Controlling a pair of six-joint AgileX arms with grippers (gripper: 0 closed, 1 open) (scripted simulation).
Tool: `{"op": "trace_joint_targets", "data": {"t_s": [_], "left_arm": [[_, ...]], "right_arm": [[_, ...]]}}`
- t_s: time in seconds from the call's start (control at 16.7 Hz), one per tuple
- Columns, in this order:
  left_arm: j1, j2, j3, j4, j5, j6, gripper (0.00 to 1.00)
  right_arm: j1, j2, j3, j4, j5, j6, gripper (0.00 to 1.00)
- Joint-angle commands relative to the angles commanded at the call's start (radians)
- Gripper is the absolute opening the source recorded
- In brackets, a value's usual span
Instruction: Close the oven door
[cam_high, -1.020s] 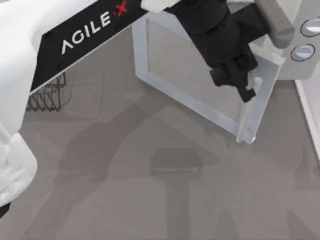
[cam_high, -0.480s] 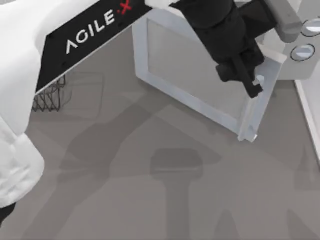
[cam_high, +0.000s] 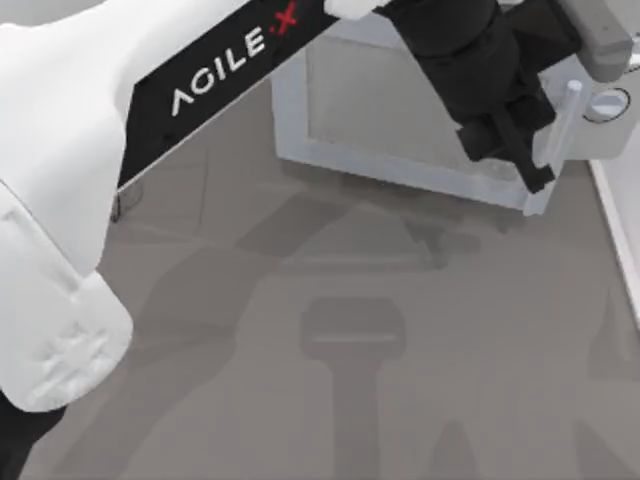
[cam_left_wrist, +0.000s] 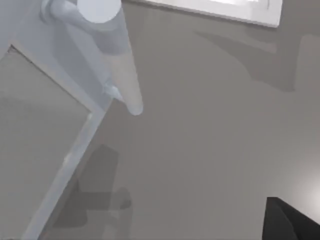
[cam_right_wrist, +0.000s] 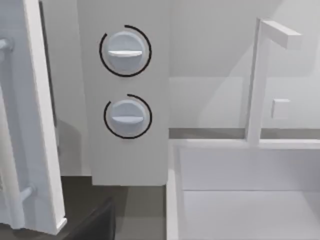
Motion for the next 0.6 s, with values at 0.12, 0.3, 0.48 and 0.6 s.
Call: {"op": "trace_joint_targets", "data": {"t_s": [0.12, 0.3, 0.48, 0.6], "left_arm": [[0.000, 0.000, 0.000, 0.000, 0.000, 0.000, 0.00], [-0.009, 0.010, 0.009, -0.010, 0.005, 0.000, 0.00], [-0.028, 0.064, 0.073, -0.051, 0.011, -0.006, 0.00], [-0.035, 0.099, 0.126, -0.076, 0.009, -0.015, 0.00]], "right_arm": [[0.000, 0.000, 0.000, 0.000, 0.000, 0.000, 1.00], [0.000, 0.000, 0.000, 0.000, 0.000, 0.000, 1.00], [0.000, 0.000, 0.000, 0.000, 0.000, 0.000, 1.00], [0.000, 0.000, 0.000, 0.000, 0.000, 0.000, 1.00]]}}
